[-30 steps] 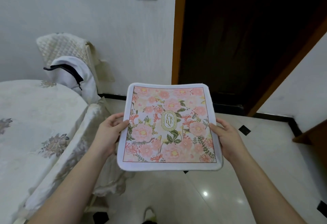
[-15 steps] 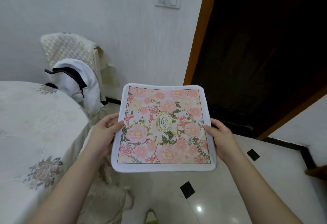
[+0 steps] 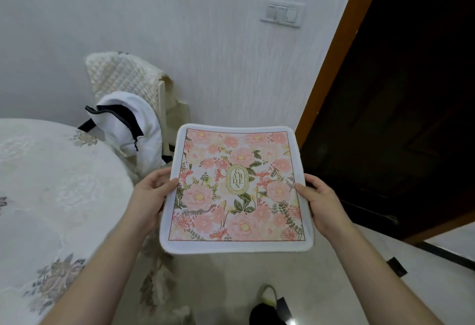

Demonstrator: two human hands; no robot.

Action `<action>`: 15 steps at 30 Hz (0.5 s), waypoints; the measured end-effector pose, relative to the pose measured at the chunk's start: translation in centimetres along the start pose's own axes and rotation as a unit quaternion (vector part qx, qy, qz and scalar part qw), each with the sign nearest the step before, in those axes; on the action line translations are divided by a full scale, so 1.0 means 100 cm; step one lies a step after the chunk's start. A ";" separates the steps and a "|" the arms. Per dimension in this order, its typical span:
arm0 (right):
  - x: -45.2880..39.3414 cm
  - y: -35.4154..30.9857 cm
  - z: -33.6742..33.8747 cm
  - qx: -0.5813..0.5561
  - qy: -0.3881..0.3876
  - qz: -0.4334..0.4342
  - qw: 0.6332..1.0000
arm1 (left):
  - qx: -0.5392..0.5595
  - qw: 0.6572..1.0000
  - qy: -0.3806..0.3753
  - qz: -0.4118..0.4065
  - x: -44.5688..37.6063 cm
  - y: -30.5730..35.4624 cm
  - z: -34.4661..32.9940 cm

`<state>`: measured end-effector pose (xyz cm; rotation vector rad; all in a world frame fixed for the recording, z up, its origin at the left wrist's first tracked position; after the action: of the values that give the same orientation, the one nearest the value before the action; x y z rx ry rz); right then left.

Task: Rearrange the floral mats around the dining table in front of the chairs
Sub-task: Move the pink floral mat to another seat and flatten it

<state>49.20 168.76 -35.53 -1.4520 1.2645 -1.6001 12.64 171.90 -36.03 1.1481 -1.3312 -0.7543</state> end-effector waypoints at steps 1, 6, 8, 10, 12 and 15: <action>-0.012 -0.002 -0.001 0.000 -0.007 -0.002 1.000 | 0.000 1.000 0.007 -0.002 -0.006 0.002 -0.003; -0.075 -0.017 -0.003 0.005 -0.044 -0.019 0.999 | -0.003 0.998 0.060 -0.008 -0.034 0.011 -0.026; -0.100 -0.027 -0.001 0.003 -0.062 -0.025 0.998 | -0.003 0.997 0.073 -0.007 -0.043 0.017 -0.039; -0.122 -0.036 0.001 0.006 -0.082 -0.026 0.996 | -0.010 0.996 0.093 -0.006 -0.050 0.022 -0.049; -0.143 -0.043 0.001 0.006 -0.101 -0.028 0.994 | -0.003 0.995 0.104 -0.009 -0.056 0.025 -0.056; -0.170 -0.051 -0.003 0.010 -0.121 -0.033 0.992 | 0.008 0.992 0.122 -0.009 -0.064 0.029 -0.062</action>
<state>53.03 186.05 -37.06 -1.6349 1.0689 -1.4238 17.18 180.00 -34.74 1.2246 -1.1245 -0.5965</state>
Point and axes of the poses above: each hand's wrist, its own x-axis away from the middle knuckle, its own z-axis out of the back of the hand, y = z × x, the point moved 2 cm from there along -x, towards the middle knuckle
